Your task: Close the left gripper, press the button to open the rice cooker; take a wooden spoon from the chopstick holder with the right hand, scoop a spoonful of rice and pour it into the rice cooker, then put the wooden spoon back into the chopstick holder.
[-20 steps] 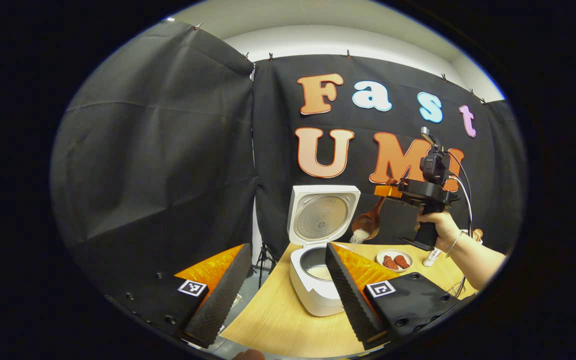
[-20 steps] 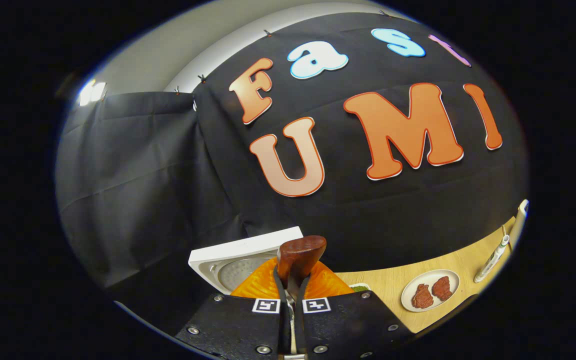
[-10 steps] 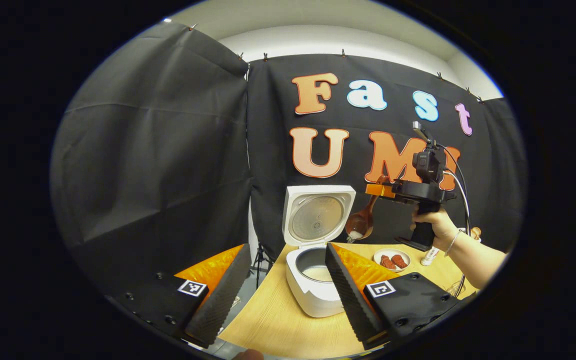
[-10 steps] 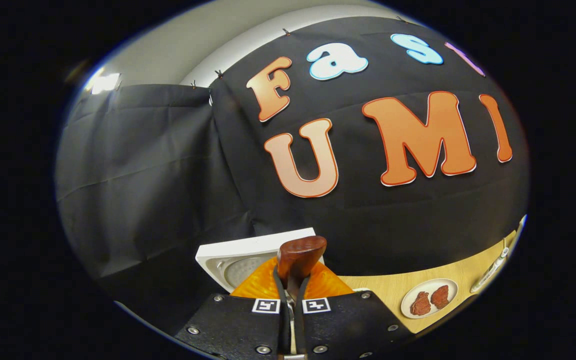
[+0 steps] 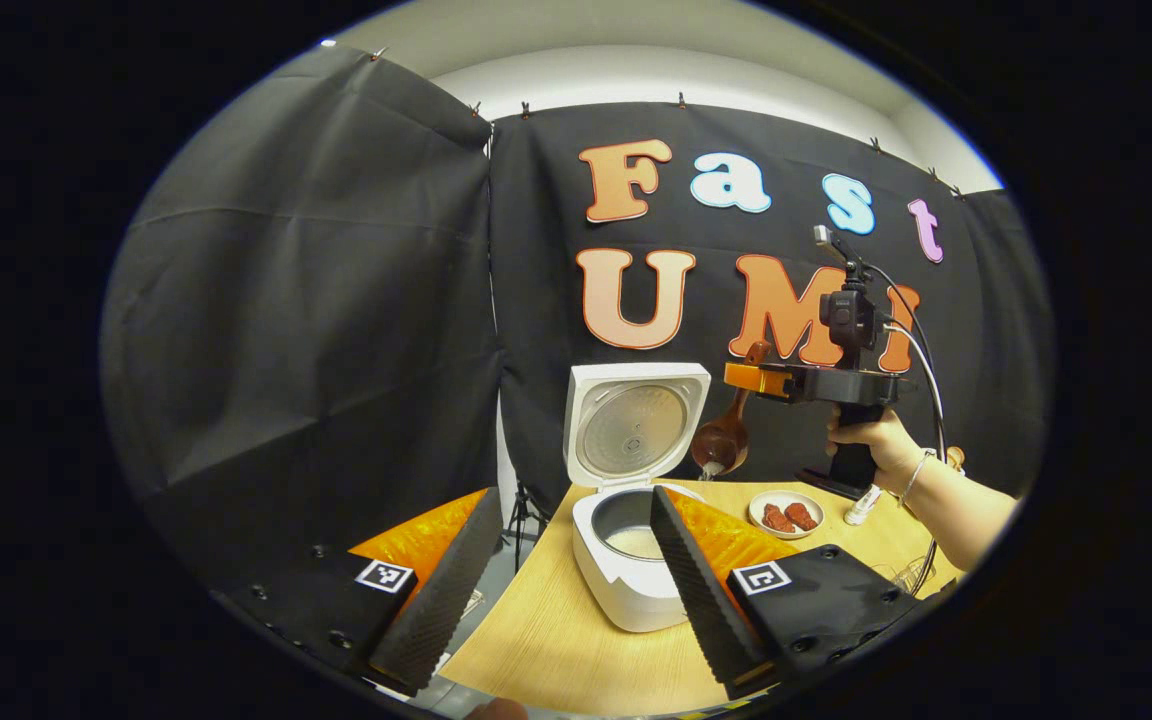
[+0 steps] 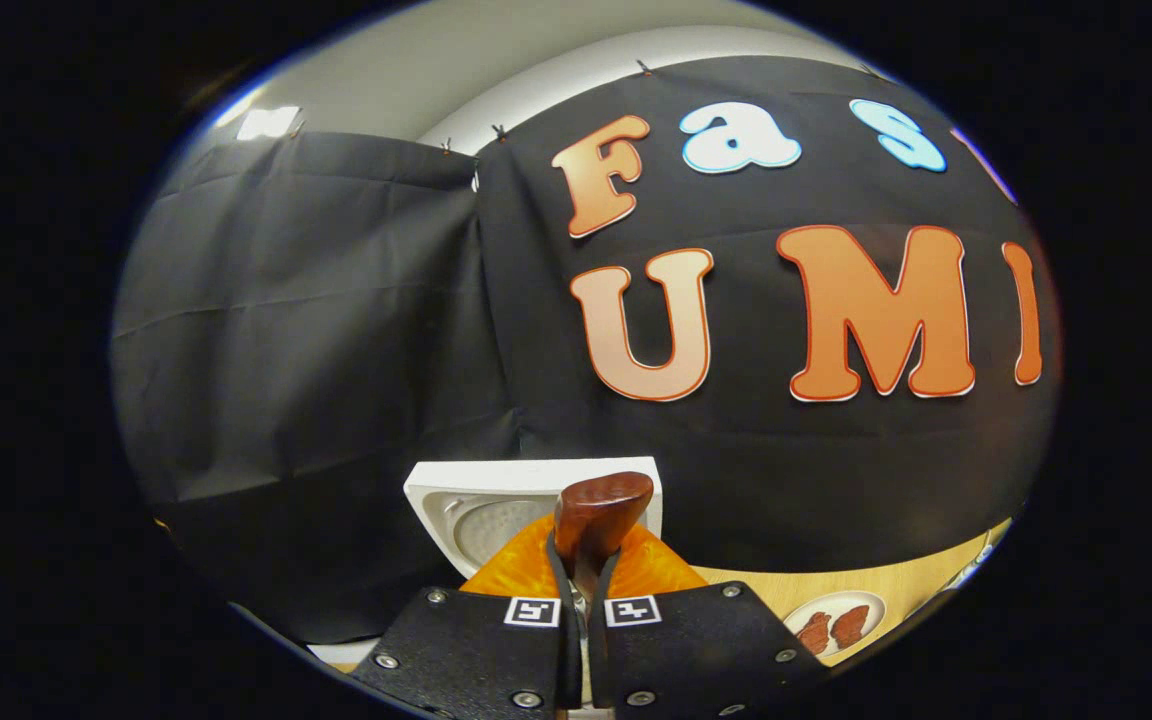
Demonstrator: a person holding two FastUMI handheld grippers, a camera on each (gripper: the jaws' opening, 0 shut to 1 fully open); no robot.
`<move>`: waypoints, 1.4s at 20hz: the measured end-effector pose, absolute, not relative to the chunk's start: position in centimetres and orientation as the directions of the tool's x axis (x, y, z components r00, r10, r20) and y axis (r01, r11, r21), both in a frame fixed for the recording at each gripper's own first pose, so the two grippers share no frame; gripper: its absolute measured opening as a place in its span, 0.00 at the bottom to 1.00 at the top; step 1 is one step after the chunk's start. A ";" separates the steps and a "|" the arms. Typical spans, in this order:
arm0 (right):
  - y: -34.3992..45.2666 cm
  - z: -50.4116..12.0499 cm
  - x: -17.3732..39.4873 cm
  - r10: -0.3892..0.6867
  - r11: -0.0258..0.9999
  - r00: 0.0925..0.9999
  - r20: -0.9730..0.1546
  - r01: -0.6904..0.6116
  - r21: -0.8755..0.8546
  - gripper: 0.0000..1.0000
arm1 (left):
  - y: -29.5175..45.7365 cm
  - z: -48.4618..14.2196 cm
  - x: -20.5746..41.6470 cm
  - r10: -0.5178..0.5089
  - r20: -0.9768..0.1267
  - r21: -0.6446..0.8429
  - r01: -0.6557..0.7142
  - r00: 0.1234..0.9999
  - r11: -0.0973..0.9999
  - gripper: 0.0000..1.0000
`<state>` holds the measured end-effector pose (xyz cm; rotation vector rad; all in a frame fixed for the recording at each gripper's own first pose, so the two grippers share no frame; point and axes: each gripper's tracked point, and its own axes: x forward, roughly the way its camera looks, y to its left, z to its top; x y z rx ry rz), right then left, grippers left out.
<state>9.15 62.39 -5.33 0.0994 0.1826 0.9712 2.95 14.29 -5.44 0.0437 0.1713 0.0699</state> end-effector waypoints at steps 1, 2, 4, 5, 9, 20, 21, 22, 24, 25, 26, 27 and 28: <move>62.4 -5.3 9.0 0.832 0.555 0.545 -0.108 -0.818 0.149 0.02 | 14.3 -5.5 2.9 0.073 -0.171 0.052 -0.066 0.982 0.997 1.00; 62.5 -5.3 8.8 0.836 0.548 0.538 -0.109 -0.825 0.134 0.02 | 14.3 -5.6 3.0 0.074 -0.173 0.052 -0.066 0.982 0.996 1.00; 62.7 -5.5 8.5 0.843 0.536 0.526 -0.109 -0.838 0.103 0.02 | 14.0 -5.9 3.0 0.071 -0.177 0.049 -0.063 0.982 0.997 1.00; 62.7 -5.5 8.2 0.845 0.532 0.523 -0.108 -0.843 0.082 0.02 | 14.0 -6.0 3.1 0.069 -0.180 0.048 -0.062 0.981 0.997 1.00; 62.2 -5.9 7.8 0.848 0.524 0.516 -0.123 -0.850 0.054 0.02 | 13.8 -6.1 3.3 0.068 -0.183 0.049 -0.060 0.981 0.997 1.00; 52.7 -6.7 12.7 0.787 0.602 0.598 -0.155 -0.687 0.406 0.02 | 12.3 -5.4 4.0 0.038 -0.169 0.030 -0.034 0.985 0.999 1.00; 51.3 -6.7 13.1 0.776 0.611 0.613 -0.152 -0.669 0.423 0.02 | 12.0 -5.3 4.1 0.034 -0.167 0.033 -0.029 0.985 0.999 1.00; 49.7 -6.5 13.4 0.767 0.617 0.625 -0.149 -0.652 0.441 0.02 | 11.6 -5.1 4.3 0.027 -0.164 0.033 -0.022 0.986 0.999 1.00; 47.3 -6.6 14.2 0.758 0.617 0.636 -0.149 -0.623 0.480 0.02 | 10.7 -4.9 4.5 0.010 -0.161 0.026 -0.005 0.987 1.000 1.00; 45.9 -6.8 14.3 0.751 0.621 0.644 -0.150 -0.609 0.494 0.02 | 10.3 -4.9 4.6 0.001 -0.160 0.023 0.003 0.987 1.000 1.00; 44.3 -6.8 14.6 0.739 0.629 0.657 -0.150 -0.593 0.503 0.02 | 9.9 -4.8 4.8 -0.008 -0.158 0.020 0.011 0.987 1.000 1.00; 42.8 -6.9 15.0 0.726 0.639 0.672 -0.149 -0.579 0.506 0.02 | 9.5 -4.7 4.9 -0.014 -0.155 0.019 0.017 0.988 1.000 1.00; 41.1 -7.1 15.3 0.712 0.653 0.686 -0.153 -0.565 0.504 0.02 | 9.1 -4.5 5.0 -0.020 -0.152 0.020 0.023 0.988 1.000 1.00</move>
